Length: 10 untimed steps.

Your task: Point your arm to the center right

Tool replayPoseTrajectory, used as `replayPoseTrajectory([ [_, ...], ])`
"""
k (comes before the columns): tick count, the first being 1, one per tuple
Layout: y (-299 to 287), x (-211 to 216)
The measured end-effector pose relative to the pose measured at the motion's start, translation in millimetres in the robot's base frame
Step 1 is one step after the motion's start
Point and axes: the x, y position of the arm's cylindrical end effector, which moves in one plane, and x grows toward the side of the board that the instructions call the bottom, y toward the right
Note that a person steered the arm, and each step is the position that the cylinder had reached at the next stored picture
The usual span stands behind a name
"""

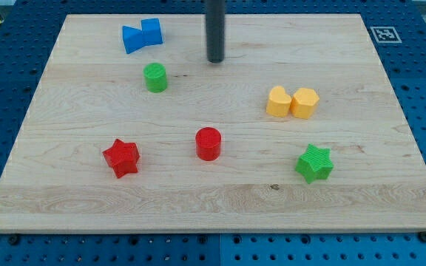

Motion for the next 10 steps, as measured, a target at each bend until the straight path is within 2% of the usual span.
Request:
replayPoseTrajectory([
  [3,40,6],
  [6,55,6],
  [7,93,7],
  [8,101,7],
  [10,162,47],
])
